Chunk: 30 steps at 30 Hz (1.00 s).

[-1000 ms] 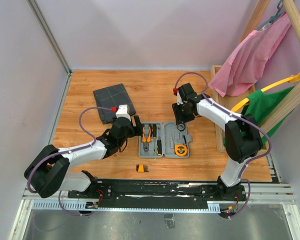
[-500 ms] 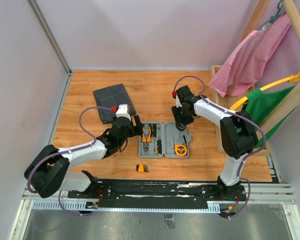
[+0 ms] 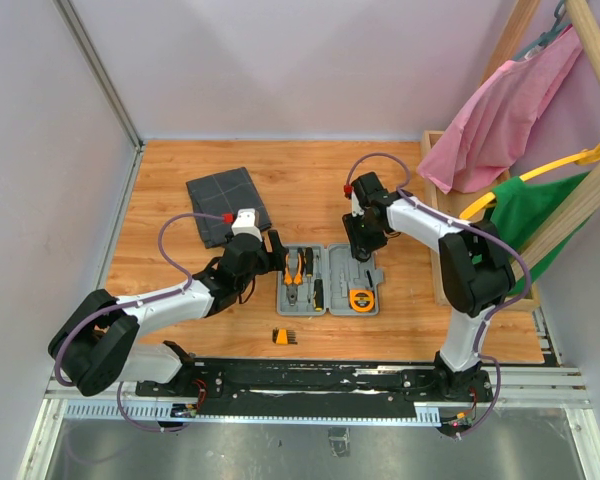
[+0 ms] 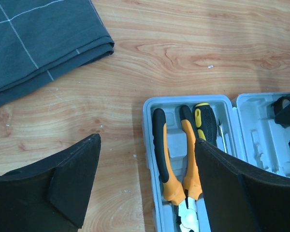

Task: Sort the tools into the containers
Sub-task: Adjust the engineering item in the storage box.

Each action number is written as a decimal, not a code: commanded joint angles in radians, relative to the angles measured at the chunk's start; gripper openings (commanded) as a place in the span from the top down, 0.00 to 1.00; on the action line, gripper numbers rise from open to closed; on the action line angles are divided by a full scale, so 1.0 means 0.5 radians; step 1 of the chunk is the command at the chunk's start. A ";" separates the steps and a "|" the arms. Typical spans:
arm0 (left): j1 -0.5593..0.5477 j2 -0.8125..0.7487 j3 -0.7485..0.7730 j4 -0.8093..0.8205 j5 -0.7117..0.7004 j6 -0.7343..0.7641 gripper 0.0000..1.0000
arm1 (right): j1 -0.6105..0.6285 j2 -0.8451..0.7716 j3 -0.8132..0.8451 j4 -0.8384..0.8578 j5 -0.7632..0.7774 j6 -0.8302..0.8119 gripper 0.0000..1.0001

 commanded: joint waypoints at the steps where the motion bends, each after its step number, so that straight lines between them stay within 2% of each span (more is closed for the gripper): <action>1: 0.015 0.020 0.063 0.024 -0.009 0.022 0.18 | -0.014 -0.100 -0.011 -0.045 -0.037 -0.029 0.56; 7: 0.014 0.019 0.064 0.023 -0.006 0.020 0.18 | -0.013 -0.201 -0.007 -0.036 0.018 -0.028 0.56; 16: 0.015 0.004 0.064 0.014 -0.011 0.022 0.18 | -0.014 -0.080 0.020 -0.077 0.047 -0.035 0.62; 30: 0.015 0.004 0.064 0.011 -0.011 0.023 0.18 | -0.014 0.000 0.022 -0.085 0.045 -0.041 0.61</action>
